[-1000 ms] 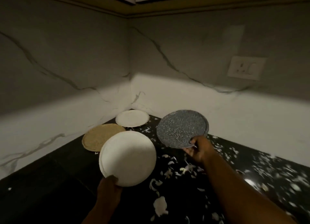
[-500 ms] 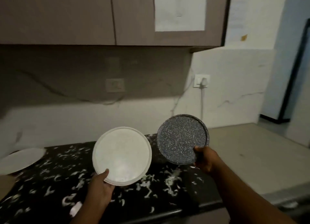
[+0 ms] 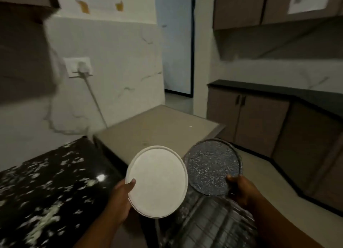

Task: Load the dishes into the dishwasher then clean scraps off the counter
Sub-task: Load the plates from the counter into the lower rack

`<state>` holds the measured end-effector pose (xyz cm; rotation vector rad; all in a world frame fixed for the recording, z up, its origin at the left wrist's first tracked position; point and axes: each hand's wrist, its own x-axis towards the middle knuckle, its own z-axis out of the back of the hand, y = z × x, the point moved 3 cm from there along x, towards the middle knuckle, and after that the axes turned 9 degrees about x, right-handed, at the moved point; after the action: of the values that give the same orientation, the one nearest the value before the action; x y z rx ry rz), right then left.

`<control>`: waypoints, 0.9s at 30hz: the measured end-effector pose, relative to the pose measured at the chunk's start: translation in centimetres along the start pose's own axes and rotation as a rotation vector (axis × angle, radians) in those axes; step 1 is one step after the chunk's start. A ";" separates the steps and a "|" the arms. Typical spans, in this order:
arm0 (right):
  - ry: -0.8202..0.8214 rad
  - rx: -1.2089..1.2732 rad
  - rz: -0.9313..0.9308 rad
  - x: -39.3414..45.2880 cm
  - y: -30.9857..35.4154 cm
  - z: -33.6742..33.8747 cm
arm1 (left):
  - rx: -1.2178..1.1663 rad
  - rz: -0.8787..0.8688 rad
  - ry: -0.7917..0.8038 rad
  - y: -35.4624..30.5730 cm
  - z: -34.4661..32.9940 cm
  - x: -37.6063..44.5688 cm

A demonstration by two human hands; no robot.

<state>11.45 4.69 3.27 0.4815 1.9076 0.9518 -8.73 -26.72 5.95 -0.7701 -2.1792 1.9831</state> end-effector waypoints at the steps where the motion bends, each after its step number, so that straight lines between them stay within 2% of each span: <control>1: -0.053 0.016 0.007 0.6 0.5 2.8 | 0.065 0.009 0.047 0.3 -2.3 0.6; 3: -0.163 0.060 -0.001 1.3 0.6 7.8 | 0.252 -0.006 0.130 0.7 -6.5 1.7; 6: -0.294 0.101 -0.017 1.1 -0.3 12.5 | 0.687 -0.121 0.271 1.9 -12.5 3.3; 10: -0.393 0.029 -0.046 0.9 -3.0 13.9 | 1.235 -0.369 0.646 5.8 -18.9 4.3; 12: -0.451 -0.071 -0.052 1.4 -4.4 13.6 | 1.479 -0.498 0.894 8.8 -20.8 4.6; 14: -0.485 -0.290 -0.034 2.2 -5.8 12.9 | 1.712 -0.632 1.145 11.5 -21.7 5.1; 17: -0.448 -0.575 -0.012 4.0 -7.5 11.1 | 1.890 -0.732 1.376 15.0 -22.4 7.3; 20: -0.386 -0.800 -0.035 6.5 -9.2 9.5 | 2.048 -0.691 1.462 18.8 -23.3 10.0; 22: -0.358 -0.868 -0.048 8.8 -10.9 9.0 | 2.122 -0.481 1.448 21.3 -24.4 12.0; 23: -0.355 -0.874 -0.048 10.2 -12.0 9.0 | 2.113 -0.359 1.421 22.6 -25.0 13.0; 25: -0.370 -0.884 -0.059 13.4 -14.0 9.2 | 2.039 -0.230 1.335 25.0 -26.5 15.3; 27: -0.425 -0.849 -0.045 17.2 -15.7 10.1 | 1.956 -0.227 1.250 27.1 -27.3 17.3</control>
<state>12.43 10.43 -21.41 0.1095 0.9996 1.3835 -4.82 6.06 -20.37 -0.7318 0.5074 1.5571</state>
